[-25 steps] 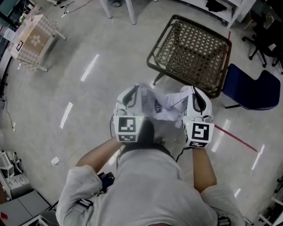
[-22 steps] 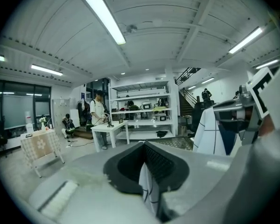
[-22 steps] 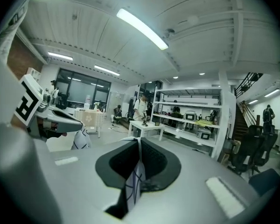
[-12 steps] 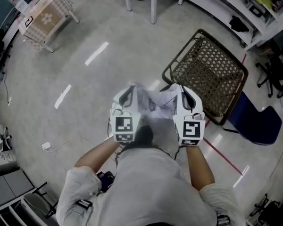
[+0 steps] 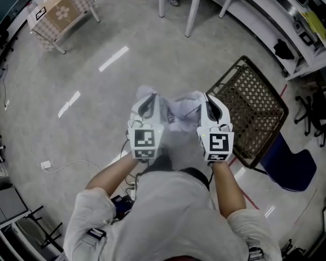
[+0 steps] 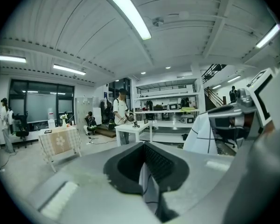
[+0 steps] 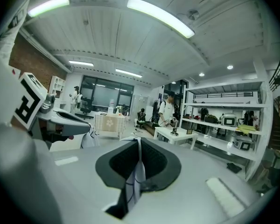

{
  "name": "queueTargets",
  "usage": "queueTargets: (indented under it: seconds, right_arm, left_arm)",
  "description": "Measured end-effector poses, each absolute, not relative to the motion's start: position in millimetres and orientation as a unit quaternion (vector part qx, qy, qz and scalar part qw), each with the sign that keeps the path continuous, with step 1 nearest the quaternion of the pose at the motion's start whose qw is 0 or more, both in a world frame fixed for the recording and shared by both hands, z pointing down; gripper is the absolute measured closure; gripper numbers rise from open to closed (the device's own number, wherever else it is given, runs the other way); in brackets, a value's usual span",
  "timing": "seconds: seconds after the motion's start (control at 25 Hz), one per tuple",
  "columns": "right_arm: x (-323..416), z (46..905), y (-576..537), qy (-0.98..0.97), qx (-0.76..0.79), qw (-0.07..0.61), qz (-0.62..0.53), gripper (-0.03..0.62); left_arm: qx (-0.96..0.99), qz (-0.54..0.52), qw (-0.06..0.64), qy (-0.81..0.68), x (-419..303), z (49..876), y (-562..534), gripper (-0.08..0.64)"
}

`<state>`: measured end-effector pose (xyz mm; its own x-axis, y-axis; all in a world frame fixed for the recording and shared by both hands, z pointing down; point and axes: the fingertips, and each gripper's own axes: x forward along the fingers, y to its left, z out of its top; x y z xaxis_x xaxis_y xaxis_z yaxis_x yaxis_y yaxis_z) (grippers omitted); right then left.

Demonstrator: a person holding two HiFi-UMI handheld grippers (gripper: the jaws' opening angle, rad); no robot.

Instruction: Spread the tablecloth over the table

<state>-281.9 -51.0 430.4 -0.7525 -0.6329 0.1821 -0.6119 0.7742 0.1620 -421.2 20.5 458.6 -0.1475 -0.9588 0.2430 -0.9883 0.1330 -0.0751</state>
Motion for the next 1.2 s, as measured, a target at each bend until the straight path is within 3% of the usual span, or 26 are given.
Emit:
queueTargets:
  seconds: [0.52,0.92,1.2]
  right_arm:
    - [-294.2,427.1,-202.0,-0.947,0.298,0.108,-0.053,0.584]
    - [-252.6,443.6,-365.3,-0.955,0.278,0.103,-0.028,0.584]
    - [-162.6,469.3,-487.3,-0.943,0.318,0.098,-0.011,0.584]
  left_arm:
    - [0.633,0.105,0.062,-0.765,-450.5,444.8,-104.1,0.538]
    - [0.621,0.158,0.075,-0.764,-400.1,457.0,-260.1,0.538]
    - [0.647,0.182,0.104,-0.733,-317.9,482.7,-382.3,0.538]
